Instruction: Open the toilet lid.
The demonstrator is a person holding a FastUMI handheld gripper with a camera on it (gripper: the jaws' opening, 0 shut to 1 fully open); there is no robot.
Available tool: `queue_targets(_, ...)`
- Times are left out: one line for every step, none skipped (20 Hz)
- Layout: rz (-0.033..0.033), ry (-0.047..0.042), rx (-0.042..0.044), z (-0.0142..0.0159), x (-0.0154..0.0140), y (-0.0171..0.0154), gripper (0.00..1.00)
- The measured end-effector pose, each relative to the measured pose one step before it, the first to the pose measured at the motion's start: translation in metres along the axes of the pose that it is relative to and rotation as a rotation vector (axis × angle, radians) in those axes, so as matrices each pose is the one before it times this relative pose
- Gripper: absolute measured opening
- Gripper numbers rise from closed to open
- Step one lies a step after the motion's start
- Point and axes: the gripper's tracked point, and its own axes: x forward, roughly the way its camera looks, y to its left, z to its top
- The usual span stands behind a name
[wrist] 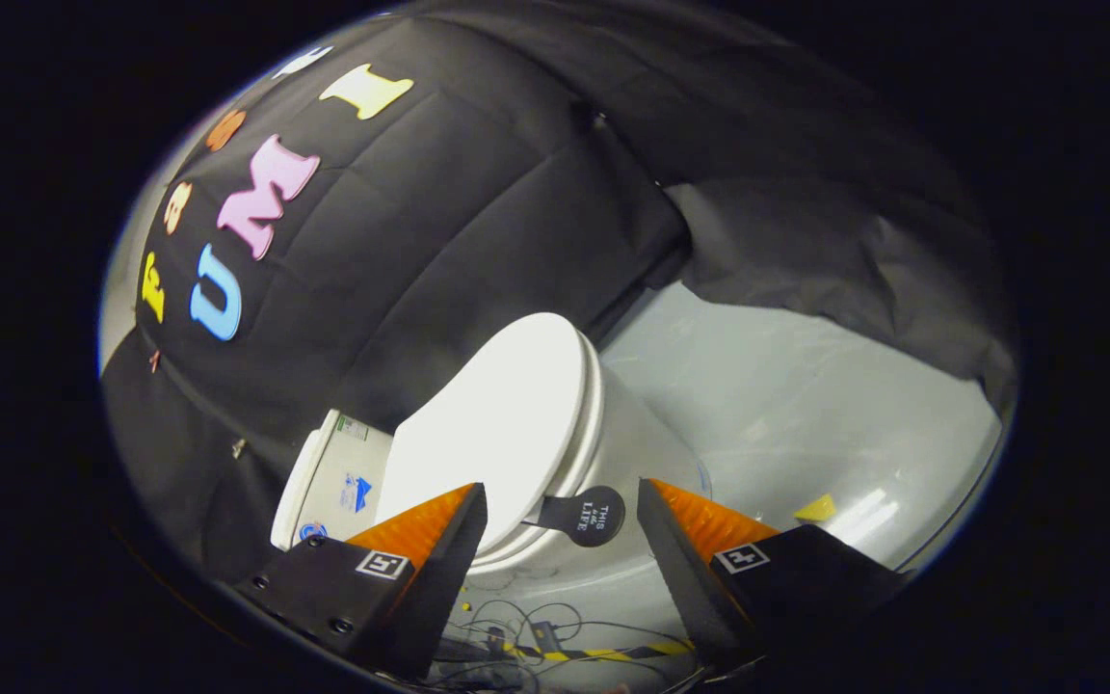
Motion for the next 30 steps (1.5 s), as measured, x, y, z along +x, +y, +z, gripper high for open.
queue_targets(0.00002,0.00518,0.05214,-0.00147,0.00403,-0.00418,0.99)
queue_targets(0.01473,0.00666,0.06042,-0.00469,0.00528,0.00107,0.99)
queue_targets(0.00797,0.014,0.05937,-0.00482,0.00758,0.00066,0.96)
queue_targets(0.00287,0.0161,0.05355,-0.00672,0.00072,-0.00068,0.96)
queue_targets(-0.00988,0.01245,0.04451,-0.00509,0.00519,-0.00445,0.9)
queue_targets(0.00868,0.01474,0.03699,-0.00538,0.00369,0.00038,0.83)
queue_targets(0.01911,0.01181,0.02442,-0.00396,0.00363,0.00222,0.77)
queue_targets(0.00742,0.00693,0.00943,-0.00354,0.00565,-0.00157,0.77)
queue_targets(0.00411,-0.00204,0.00645,0.00075,0.004,-0.00115,0.77)
queue_targets(-0.02992,-0.01776,0.01728,0.00446,-0.00463,-0.00851,0.64)
queue_targets(0.01428,-0.01162,0.03624,0.00402,0.01487,0.00296,0.5)
queue_targets(-0.00589,-0.01052,0.02806,0.00608,-0.00484,0.00253,0.37)
queue_targets(0.00873,0.00544,-0.00534,-0.00376,-0.00037,0.00185,0.24)
queue_targets(0.01379,-0.00689,-0.01821,-0.00287,-0.00164,0.00359,0.22)
queue_targets(-0.00084,-0.01898,0.01788,-0.01878,0.02249,0.00145,0.21)
queue_targets(-0.02766,0.01054,0.01457,0.01697,-0.00793,0.00427,0.15)
queue_targets(-0.01152,-0.00391,-0.02022,0.00084,-0.00914,0.00531,0.09)
queue_targets(0.00552,-0.00433,-0.03154,0.00171,-0.00699,0.00564,0.09)
queue_targets(0.0042,-0.00281,-0.03344,0.00143,-0.00457,0.00719,0.07)
queue_targets(0.01232,0.0005,-0.02422,0.00212,-0.00717,0.00922,0.06)
queue_targets(0.0074,-0.00094,-0.02237,0.00246,-0.00507,0.00922,0.05)
queue_targets(0.00552,-0.0004,-0.02386,0.00058,-0.00513,0.00747,0.05)
queue_targets(-0.00056,-0.00147,-0.0295,0.00042,-0.0042,0.00848,0.06)
queue_targets(-0.00499,-0.00371,-0.03362,-0.0013,-0.00368,0.00746,0.05)
queue_targets(-0.008,-0.00175,-0.03315,0.00031,-0.00304,0.00681,0.05)
queue_targets(-0.00764,-0.00073,-0.02556,-0.00019,-0.00408,0.00795,0.05)
queue_targets(-0.0028,-0.00586,-0.01066,0.00266,-0.00366,0.0094,0.05)
queue_targets(0.00422,-0.00681,-0.00749,0.00255,-0.00533,0.01274,0.05)
queue_targets(0.00948,-0.00797,-0.01513,0.0012,-0.00378,0.01231,0.06)
queue_targets(0.01215,-0.00798,-0.02268,-0.0014,-0.0045,0.01307,0.06)
